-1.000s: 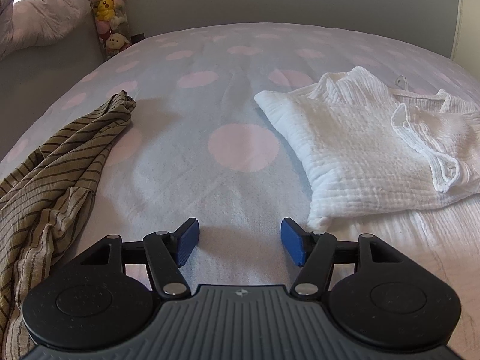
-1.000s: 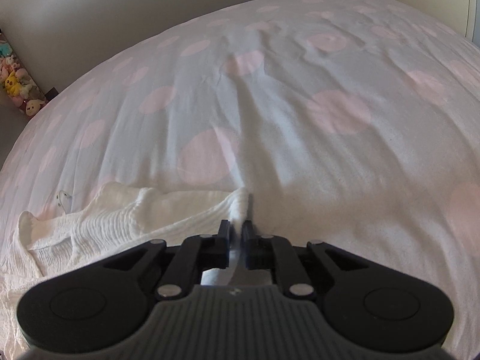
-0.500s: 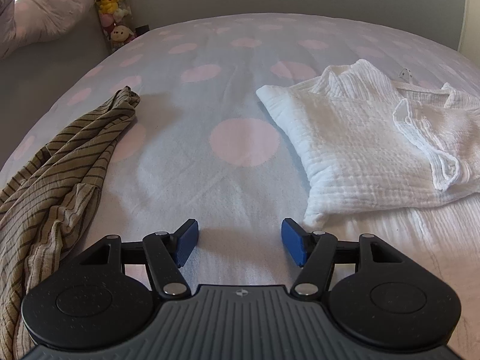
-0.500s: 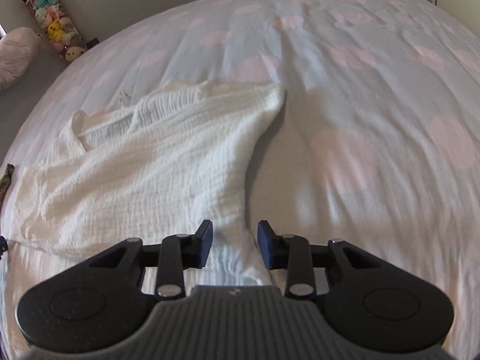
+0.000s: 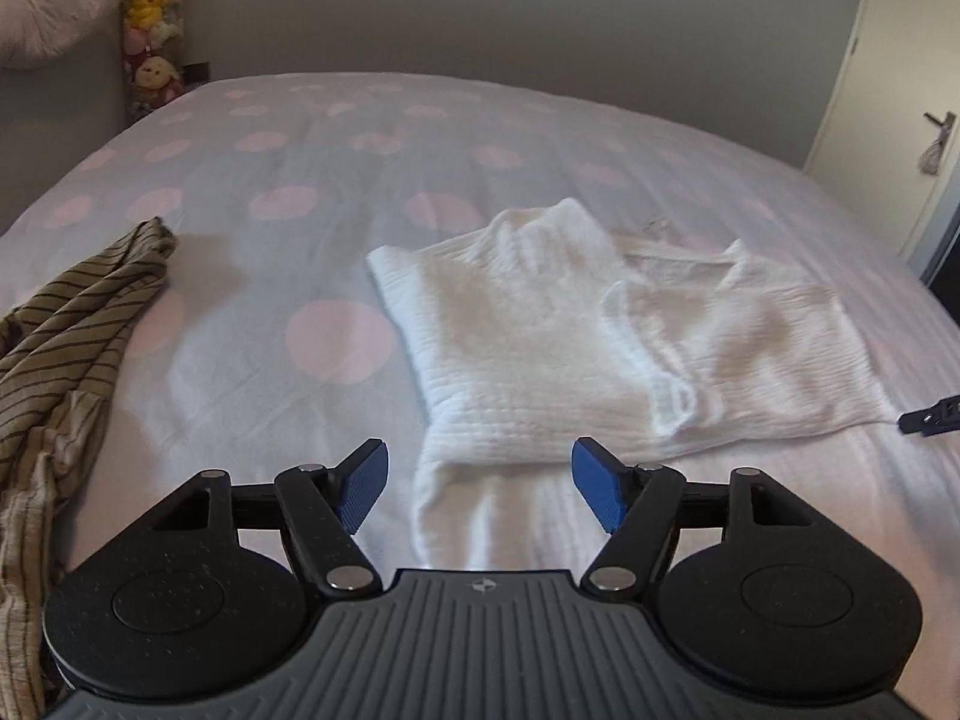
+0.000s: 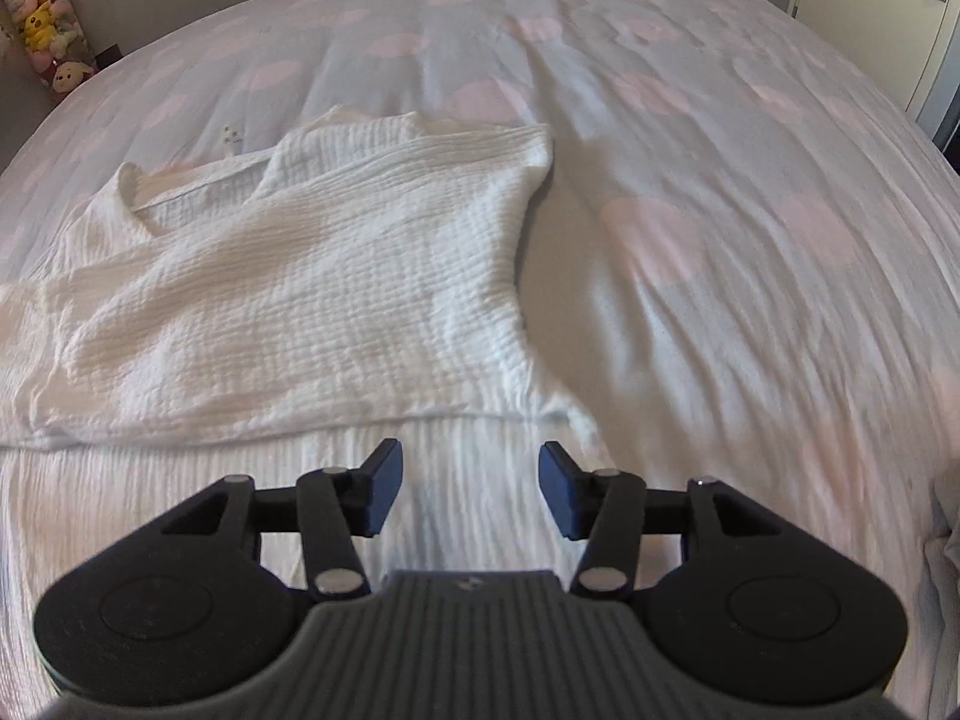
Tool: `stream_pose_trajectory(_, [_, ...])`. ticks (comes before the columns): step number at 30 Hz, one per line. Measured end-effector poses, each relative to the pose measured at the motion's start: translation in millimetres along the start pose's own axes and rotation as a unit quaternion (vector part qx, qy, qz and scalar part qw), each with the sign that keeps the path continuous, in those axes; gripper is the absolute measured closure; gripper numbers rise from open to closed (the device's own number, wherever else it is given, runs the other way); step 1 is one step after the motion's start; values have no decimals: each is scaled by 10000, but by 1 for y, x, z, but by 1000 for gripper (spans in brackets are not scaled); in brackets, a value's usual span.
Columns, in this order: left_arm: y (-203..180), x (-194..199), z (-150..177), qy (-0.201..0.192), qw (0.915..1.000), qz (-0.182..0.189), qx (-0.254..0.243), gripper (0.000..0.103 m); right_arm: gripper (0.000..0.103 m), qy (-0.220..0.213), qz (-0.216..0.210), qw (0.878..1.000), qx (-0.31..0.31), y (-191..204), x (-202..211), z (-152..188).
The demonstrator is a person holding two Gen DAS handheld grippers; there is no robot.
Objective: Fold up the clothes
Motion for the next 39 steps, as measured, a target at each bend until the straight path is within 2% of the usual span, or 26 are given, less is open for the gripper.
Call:
stream_pose_trajectory(1, [-4, 3, -1, -64, 10000, 56, 1, 29, 48, -8, 68, 10000, 13, 6, 8, 8])
stream_pose_trajectory(5, [-16, 6, 0, -142, 9995, 274, -88, 29, 44, -179, 189, 9993, -268, 20, 40, 40])
stream_pose_trajectory(7, [-22, 3, 4, -128, 9988, 391, -248, 29, 35, -223, 290, 9987, -359, 22, 49, 51])
stream_pose_trajectory(11, [-34, 0, 19, -112, 9947, 787, -651, 29, 35, -312, 491, 9968, -540, 27, 67, 73])
stream_pose_trajectory(14, [-40, 7, 34, -134, 9898, 884, -1109, 30, 36, -196, 515, 9977, -402, 37, 66, 75])
stream_pose_trajectory(16, [-44, 18, 38, -211, 9866, 863, -1367, 30, 36, -88, 415, 9990, -135, 47, 68, 75])
stream_pose_trajectory(19, [-55, 37, 31, -400, 9864, 803, -1375, 30, 36, 11, 196, 9995, 239, 63, 74, 78])
stream_pose_trajectory(22, [-79, 61, 36, -394, 9808, 1055, -1591, 30, 36, 124, -181, 9990, 400, 71, 80, 97])
stream_pose_trajectory(25, [-105, 84, 55, -251, 9754, 1175, -1850, 30, 36, 422, -527, 9966, 476, 75, 83, 126])
stream_pose_trajectory(28, [-125, 101, 80, 36, 9734, 1575, -1664, 30, 36, 585, -766, 9935, 610, 74, 90, 152])
stream_pose_trajectory(30, [-139, 111, 96, 82, 9696, 1689, -1768, 30, 35, 618, -906, 9912, 742, 73, 97, 167])
stream_pose_trajectory(34, [-170, 124, 123, 46, 9527, 1690, -2527, 30, 34, 591, -1087, 9862, 1104, 70, 112, 191])
stream_pose_trajectory(39, [-197, 139, 149, 91, 9179, 2282, -3246, 30, 27, 467, -1389, 9714, 1866, 78, 127, 216])
Point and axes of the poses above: each gripper's, at about its wrist camera, not at the fingertips, and x roughly against the way its jaws point, y to its left, z to its underside, the point moved 5 cm from there along -x, roughly the way its jaws point, and after that the axes turned 6 degrees about -z, right-handed, at the moved point
